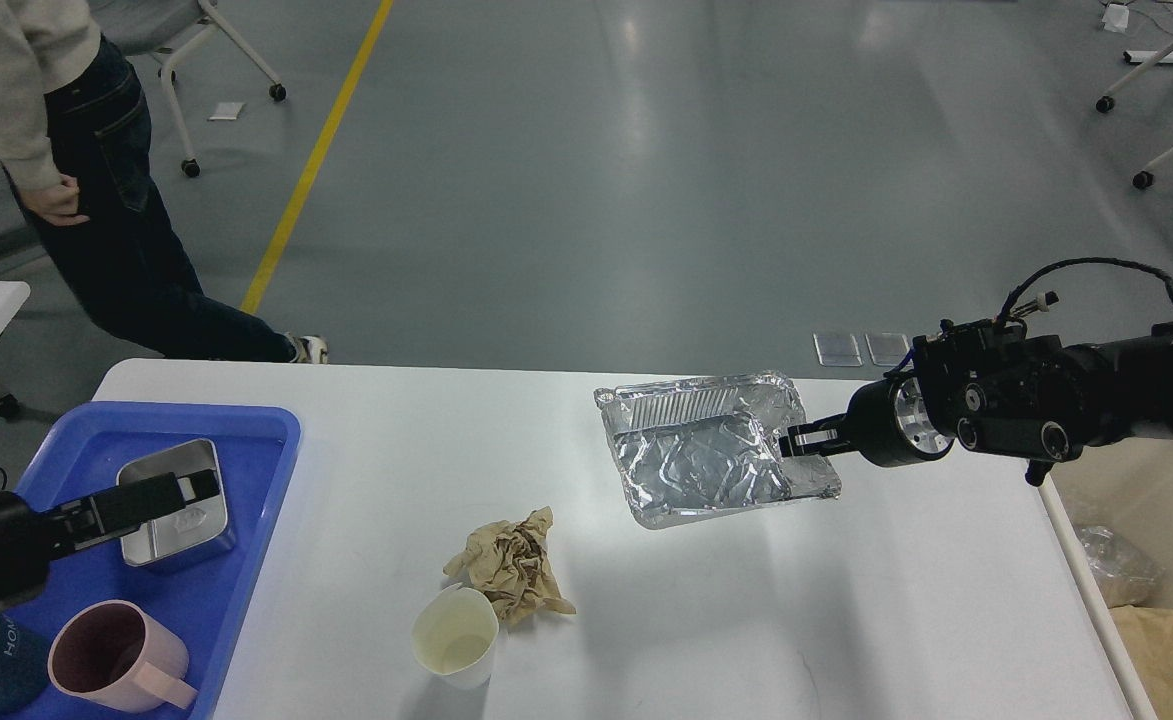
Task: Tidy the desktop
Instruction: 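Reach the left gripper to the white paper cup and grasp it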
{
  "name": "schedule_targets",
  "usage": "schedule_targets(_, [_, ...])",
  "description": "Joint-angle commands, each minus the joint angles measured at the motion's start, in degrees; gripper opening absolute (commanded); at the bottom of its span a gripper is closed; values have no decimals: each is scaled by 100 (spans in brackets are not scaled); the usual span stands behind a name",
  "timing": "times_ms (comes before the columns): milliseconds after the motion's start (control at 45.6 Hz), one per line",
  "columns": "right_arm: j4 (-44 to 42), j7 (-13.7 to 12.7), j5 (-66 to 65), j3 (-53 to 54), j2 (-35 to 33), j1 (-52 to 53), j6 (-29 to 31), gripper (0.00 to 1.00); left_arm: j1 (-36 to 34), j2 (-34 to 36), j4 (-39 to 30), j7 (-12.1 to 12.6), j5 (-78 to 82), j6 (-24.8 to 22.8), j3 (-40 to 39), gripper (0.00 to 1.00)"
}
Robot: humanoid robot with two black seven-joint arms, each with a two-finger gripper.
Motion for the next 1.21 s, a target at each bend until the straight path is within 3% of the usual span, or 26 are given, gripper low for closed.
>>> schedule_targets(0, [0,1,0,10,17,-4,-53,0,-217,-428,15,12,274,-159,65,97])
schedule_targets(197, [-9,1,0,10,104,-12,-71,0,-226,-1158,59,109,1223,-335,363,97])
schedule_targets(329, [-9,9,0,1,87,-30,-88,0,-331,-1360,146,644,1312,-344,794,97])
schedule_targets(395, [-9,18,-8,1,69,-48,-97,0,-445,-1553,269,750,1312,-344,961,96])
schedule_targets(680, [0,44,-8,10,43,-92,-141,0,-1025,-2555,656,733,1320,-335,1612,96])
schedule_targets(921, [-9,44,-17,10,8,-127,-176,0,-1227,-2934,1008,759,1593,-344,2069,95])
schedule_targets(1053, [0,53,-17,19,-19,-144,-203,0,-1228,-2960,1017,759,1681,-344,2122,89])
schedule_targets(1184, [-9,53,-17,28,-10,-144,-211,0,-1228,-3022,1061,759,1900,-344,2236,73])
